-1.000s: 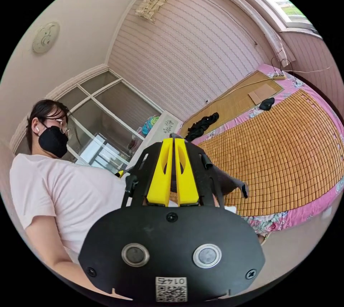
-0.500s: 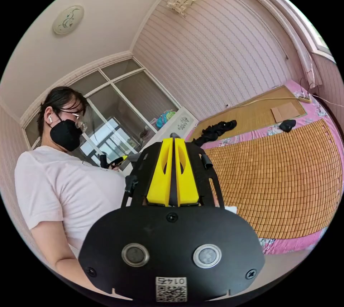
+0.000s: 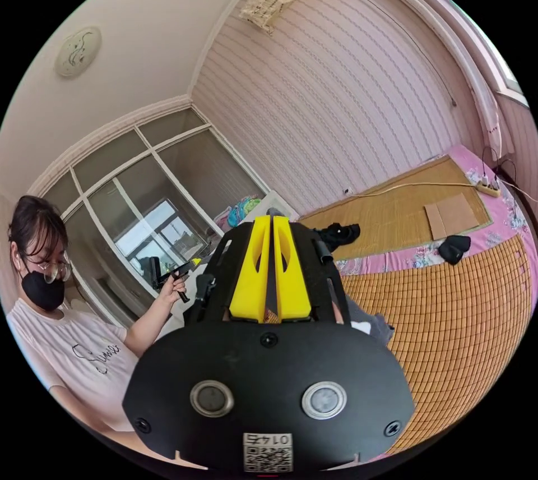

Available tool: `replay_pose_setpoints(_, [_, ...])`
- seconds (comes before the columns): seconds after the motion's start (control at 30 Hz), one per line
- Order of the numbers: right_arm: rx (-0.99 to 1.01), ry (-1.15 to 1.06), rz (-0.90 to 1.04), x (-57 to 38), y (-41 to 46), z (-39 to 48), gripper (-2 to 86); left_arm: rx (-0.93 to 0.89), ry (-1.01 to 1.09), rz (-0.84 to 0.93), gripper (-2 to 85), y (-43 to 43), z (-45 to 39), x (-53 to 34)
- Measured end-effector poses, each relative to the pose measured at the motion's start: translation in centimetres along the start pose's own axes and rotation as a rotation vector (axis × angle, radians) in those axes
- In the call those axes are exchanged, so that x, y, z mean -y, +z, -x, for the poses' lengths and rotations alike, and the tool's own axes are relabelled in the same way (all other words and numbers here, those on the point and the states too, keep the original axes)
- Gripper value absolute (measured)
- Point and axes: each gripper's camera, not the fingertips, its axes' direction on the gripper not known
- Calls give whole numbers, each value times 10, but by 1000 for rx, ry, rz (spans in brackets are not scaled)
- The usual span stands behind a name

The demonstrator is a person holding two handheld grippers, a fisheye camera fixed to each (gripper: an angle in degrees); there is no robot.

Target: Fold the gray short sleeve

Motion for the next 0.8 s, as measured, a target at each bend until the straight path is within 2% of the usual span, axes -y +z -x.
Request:
replay_pose_setpoints(0.1, [-8,-34,7,-8,11,-3,2,-15,0,16,4,6,-2,-14])
replay_pose_setpoints(0.2, [-33,45,85,-44,32,-36,2,31,3,150,8,39,5,-56])
replay_pose_setpoints(0.37, [-156,325,293,-155,80,-127,2,41,-80,446,16,129,34,-167])
replay_pose_setpoints(0.57, [-233,645,403,-300,120,-220,2,115,-133,710,20,218,55,-316])
replay_pose_setpoints(0.7, [-264,745,494,-367,134,-252,2,122,-165,826,21,240,62,-396])
replay_pose_setpoints(0.8, [-306,758,634,-407,145,-262,2,136,-172,902,21,241,62,-451])
